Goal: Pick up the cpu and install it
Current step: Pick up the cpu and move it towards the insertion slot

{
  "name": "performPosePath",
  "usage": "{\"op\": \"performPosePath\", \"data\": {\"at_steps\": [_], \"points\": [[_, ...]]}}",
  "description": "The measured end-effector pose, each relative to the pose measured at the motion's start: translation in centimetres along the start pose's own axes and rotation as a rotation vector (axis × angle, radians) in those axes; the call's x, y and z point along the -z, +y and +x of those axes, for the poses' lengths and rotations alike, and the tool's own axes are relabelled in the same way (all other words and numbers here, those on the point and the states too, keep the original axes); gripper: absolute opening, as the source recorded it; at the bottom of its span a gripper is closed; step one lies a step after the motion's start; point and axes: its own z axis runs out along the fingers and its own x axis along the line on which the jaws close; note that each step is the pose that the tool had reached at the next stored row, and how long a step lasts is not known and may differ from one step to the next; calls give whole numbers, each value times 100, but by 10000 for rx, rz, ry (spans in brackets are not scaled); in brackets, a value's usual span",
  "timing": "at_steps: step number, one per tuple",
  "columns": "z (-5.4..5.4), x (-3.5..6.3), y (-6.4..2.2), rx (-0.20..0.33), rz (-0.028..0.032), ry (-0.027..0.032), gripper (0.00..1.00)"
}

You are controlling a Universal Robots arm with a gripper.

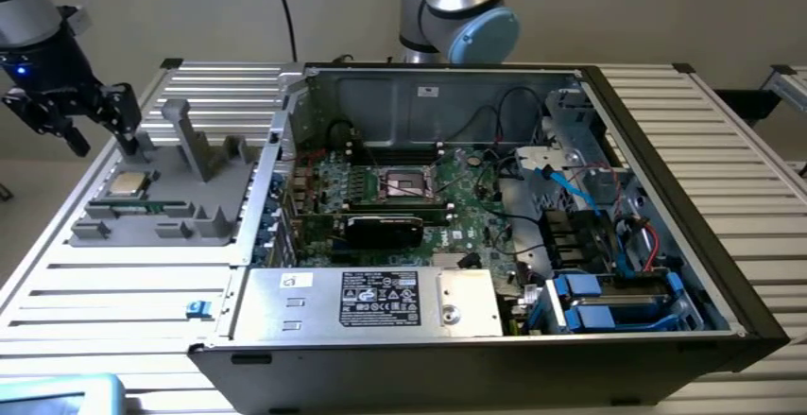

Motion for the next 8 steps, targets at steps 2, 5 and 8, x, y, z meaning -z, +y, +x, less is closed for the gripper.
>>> {"op": "performPosePath", "data": {"at_steps": [2, 5, 8], "points": [[0, -34, -3, 0, -1, 45, 69], [3, -83, -5, -2, -3, 124, 69], [6, -137, -6, -3, -4, 170, 69]]}}
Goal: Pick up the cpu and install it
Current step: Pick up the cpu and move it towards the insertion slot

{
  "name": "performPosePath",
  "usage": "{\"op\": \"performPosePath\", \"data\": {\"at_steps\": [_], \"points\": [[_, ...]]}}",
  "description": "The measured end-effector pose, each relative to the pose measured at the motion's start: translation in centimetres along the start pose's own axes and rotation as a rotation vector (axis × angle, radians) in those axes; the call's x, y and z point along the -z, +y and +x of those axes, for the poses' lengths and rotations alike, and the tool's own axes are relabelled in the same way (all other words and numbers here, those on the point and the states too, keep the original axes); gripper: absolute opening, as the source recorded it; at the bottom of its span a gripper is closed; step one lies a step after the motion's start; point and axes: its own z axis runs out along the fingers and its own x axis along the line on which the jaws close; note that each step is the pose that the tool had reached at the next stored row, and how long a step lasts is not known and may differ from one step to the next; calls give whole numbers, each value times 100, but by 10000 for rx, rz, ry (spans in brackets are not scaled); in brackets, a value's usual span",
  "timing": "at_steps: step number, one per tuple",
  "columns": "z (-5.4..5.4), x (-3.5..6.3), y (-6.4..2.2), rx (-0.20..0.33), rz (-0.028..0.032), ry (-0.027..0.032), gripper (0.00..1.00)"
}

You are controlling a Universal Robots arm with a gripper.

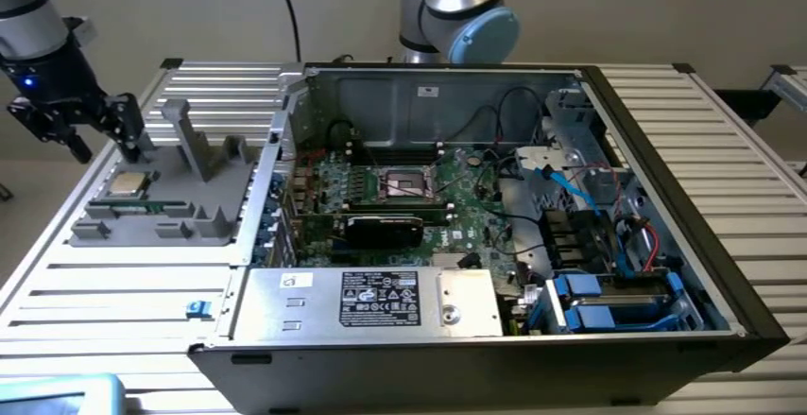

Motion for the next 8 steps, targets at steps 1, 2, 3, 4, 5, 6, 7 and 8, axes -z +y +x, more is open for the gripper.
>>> {"op": "performPosePath", "data": {"at_steps": [1, 2, 3, 4, 5, 6, 7, 8], "points": [[0, -18, 0, -1, -1, 13, 69], [0, -35, -2, -1, 0, 30, 69], [0, -55, -4, -1, -1, 45, 69], [0, -73, -4, -2, -1, 56, 69], [0, -89, -4, -4, -6, 64, 69], [0, -103, -5, -7, -20, 70, 69], [-1, -114, -7, -14, -52, 72, 69], [-1, -128, -7, -27, -73, 74, 69]]}}
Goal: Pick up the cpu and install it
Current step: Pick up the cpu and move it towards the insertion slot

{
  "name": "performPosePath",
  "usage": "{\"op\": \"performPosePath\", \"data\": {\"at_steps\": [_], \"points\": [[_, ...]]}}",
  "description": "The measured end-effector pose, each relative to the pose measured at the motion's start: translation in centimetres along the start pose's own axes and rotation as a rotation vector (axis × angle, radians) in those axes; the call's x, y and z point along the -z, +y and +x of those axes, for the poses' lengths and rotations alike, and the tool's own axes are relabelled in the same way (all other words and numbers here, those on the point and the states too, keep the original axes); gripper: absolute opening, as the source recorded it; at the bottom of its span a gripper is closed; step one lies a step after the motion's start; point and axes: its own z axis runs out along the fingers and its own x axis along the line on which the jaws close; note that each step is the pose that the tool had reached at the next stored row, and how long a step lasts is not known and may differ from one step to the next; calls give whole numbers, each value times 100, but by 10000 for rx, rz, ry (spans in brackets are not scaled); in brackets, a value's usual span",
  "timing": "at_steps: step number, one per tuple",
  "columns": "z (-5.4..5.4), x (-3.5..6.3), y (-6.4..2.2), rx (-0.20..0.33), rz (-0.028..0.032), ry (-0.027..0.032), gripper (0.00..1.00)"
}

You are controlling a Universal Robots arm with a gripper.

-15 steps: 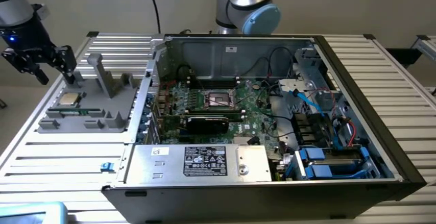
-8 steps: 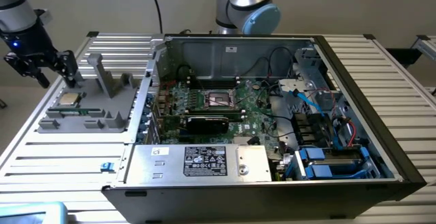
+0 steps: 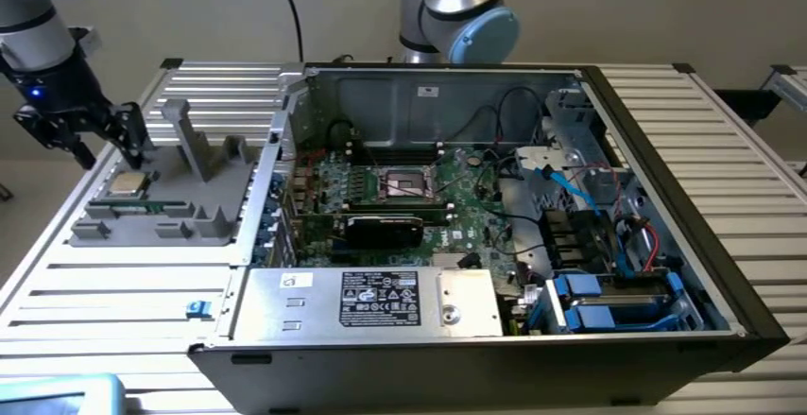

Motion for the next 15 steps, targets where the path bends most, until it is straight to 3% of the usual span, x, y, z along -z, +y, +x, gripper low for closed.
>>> {"op": "performPosePath", "data": {"at_steps": [8, 15], "points": [[3, -113, -17, -84, -120, 9, 69], [4, -223, -25, -173, -131, 11, 69]]}}
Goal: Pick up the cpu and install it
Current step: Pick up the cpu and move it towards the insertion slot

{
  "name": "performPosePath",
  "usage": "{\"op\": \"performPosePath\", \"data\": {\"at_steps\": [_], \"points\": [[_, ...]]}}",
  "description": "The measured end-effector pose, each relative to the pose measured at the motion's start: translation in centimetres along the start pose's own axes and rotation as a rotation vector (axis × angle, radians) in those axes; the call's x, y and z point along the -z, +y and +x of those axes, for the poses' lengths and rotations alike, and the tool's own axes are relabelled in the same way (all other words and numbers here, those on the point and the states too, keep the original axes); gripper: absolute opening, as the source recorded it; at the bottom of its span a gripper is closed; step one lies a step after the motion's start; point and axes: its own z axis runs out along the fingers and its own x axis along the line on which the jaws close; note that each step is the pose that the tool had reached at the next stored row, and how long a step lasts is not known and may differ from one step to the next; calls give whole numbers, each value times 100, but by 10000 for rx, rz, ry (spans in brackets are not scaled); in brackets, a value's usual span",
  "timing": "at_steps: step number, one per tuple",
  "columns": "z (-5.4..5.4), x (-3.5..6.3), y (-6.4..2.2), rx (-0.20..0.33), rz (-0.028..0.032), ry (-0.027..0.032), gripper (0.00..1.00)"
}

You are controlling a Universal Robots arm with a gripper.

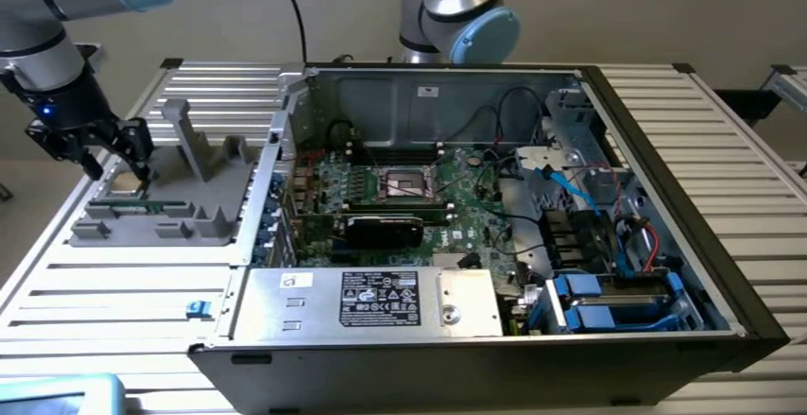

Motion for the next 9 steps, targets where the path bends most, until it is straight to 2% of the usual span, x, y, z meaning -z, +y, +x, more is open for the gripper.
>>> {"op": "performPosePath", "data": {"at_steps": [1, 5, 9], "points": [[0, -1, 0, -1, 0, 18, 69], [-5, -28, -1, -48, -1, 191, 69], [-14, -41, -2, -84, -2, 192, 69]]}}
